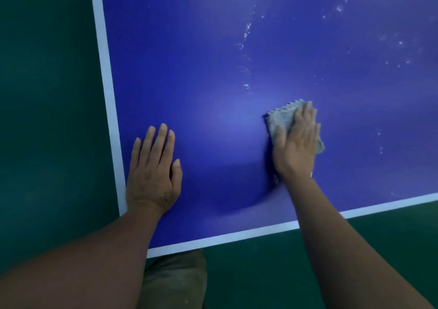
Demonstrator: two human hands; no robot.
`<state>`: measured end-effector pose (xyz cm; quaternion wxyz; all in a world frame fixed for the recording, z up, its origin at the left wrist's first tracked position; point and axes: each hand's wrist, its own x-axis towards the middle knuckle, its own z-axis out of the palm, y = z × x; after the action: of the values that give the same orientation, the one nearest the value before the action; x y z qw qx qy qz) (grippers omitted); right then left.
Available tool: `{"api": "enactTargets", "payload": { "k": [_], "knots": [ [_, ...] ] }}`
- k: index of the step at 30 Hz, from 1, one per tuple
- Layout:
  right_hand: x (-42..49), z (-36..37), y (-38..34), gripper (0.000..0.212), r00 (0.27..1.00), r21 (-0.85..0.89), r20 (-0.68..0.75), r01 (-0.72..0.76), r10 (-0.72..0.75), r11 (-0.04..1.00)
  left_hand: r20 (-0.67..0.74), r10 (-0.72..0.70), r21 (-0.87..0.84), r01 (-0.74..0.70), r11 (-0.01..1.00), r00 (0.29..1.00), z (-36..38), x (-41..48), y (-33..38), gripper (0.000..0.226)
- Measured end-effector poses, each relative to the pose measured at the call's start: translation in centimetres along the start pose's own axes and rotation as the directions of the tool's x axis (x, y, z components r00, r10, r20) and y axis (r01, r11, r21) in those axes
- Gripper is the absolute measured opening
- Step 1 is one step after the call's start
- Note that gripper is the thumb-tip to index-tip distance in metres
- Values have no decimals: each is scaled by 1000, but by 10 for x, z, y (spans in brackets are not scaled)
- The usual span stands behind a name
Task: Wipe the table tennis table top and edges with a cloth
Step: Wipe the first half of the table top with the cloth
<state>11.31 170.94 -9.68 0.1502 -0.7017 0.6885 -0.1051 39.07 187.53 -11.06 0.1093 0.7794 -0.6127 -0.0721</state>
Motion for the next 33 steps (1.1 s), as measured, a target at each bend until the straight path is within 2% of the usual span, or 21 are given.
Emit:
{"api": "enactTargets", "payload": {
  "k": [3, 6, 9, 13, 16, 18, 20, 22, 27, 30, 32, 33],
  "knots": [
    [6, -9, 7, 69, 998, 29, 66, -8, 6, 1000, 12, -13, -14, 13, 1000, 1000, 0, 0, -1, 66],
    [-18, -10, -1, 69, 982, -90, 99, 171, -162, 981, 27, -16, -22, 17, 1000, 1000, -1, 0, -1, 67],
    [-37, -1, -22, 71, 910, -94, 152, 402, -386, 911, 44, -15, -27, 16, 1000, 999, -1, 1, 0, 66],
    [-29, 24, -69, 64, 804, -46, 162, 585, -572, 809, 69, -9, -10, 10, 1000, 998, 0, -2, -2, 64],
    [-9, 40, -98, 58, 739, 1, 165, 663, -653, 749, 74, -7, -10, 8, 1000, 997, 1, -2, -3, 63],
    [8, 43, -103, 56, 730, -5, 154, 674, -665, 739, 66, -4, -19, 6, 1000, 998, 1, -1, -3, 63],
    [24, 38, -94, 57, 753, -36, 144, 652, -642, 757, 65, -4, -30, 6, 1000, 998, 0, -2, -3, 63],
    [40, 29, -78, 59, 819, -70, 132, 570, -559, 819, 54, -4, -42, 6, 999, 999, 2, -3, -4, 63],
    [79, 10, -34, 65, 970, -134, 120, 225, -209, 965, 23, 5, -46, -4, 999, 1000, 5, -2, -5, 61],
    [88, 2, -19, 67, 998, -114, 56, 12, -6, 993, 25, -6, -54, 7, 999, 1000, 2, -3, -2, 60],
    [87, 1, -17, 69, 999, -127, 51, -5, 11, 992, 22, -24, -65, 25, 998, 999, -1, 1, 2, 59],
    [82, 1, -18, 68, 998, -140, 61, 33, -25, 990, 26, -49, -74, 51, 996, 998, -1, 3, 4, 60]
  ]
}}
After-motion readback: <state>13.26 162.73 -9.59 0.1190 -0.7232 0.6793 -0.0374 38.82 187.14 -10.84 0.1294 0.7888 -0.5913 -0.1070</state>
